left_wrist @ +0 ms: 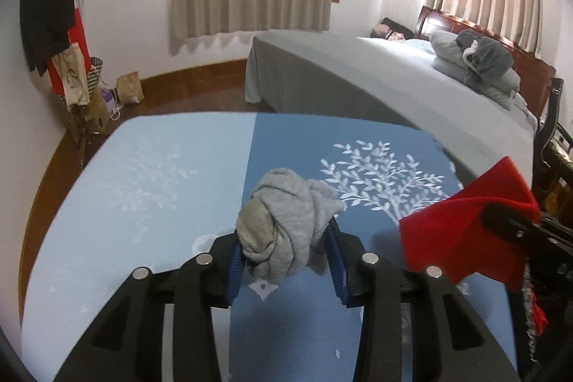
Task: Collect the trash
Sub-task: 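Grasp the grey sock bundle with the left gripper while the right gripper holds the red glove, then carry the grey sock and red glove over the black bin with both grippers, then open both grippers to drop the grey sock and red glove into the bin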
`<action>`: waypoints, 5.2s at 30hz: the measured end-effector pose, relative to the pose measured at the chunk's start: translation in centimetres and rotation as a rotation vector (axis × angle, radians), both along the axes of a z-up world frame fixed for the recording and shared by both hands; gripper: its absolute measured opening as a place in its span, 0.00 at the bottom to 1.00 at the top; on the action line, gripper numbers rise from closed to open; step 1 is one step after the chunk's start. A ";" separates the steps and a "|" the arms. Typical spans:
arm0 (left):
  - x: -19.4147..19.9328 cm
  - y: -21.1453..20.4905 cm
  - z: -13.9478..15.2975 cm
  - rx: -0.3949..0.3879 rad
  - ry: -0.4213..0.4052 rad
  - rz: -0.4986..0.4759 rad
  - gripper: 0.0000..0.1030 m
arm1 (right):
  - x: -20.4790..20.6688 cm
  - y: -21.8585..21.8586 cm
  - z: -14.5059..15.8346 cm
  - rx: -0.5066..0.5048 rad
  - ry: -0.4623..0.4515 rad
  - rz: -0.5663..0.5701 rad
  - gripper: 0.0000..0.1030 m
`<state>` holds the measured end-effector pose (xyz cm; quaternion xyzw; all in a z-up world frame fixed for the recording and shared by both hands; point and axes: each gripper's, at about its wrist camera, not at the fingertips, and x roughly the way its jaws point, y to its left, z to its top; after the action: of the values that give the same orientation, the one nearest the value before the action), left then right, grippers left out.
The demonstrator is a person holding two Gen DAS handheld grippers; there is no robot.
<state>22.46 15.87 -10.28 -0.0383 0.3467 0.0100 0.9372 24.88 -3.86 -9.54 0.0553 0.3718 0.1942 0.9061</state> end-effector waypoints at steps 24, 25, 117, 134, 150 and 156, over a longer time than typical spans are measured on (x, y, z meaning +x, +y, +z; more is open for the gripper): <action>-8.2 -3.4 6.7 0.024 -0.082 -0.036 0.39 | -8.6 -3.1 5.8 -0.012 -0.092 0.011 0.13; -8.6 -3.7 7.0 0.026 -0.088 -0.041 0.39 | -9.0 -3.2 6.0 -0.012 -0.093 0.011 0.13; -10.3 -28.9 7.0 0.024 -0.150 -0.569 0.40 | -20.0 -28.7 5.3 -0.069 -0.133 -0.499 0.15; -7.4 -32.3 2.8 0.027 -0.078 -0.622 0.40 | -17.4 -31.1 1.8 -0.064 -0.061 -0.524 0.15; -5.8 -31.4 2.3 0.004 -0.052 -0.626 0.69 | -16.1 -31.4 0.4 -0.101 -0.056 -0.547 0.83; -6.0 -29.7 3.7 0.017 -0.085 -0.581 0.85 | -16.8 -31.2 1.1 -0.097 -0.059 -0.560 0.93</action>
<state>16.49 -13.86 -6.54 0.0700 0.3034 -0.2573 0.9148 8.07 -35.04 -8.44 0.1066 0.3246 -0.0802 0.9364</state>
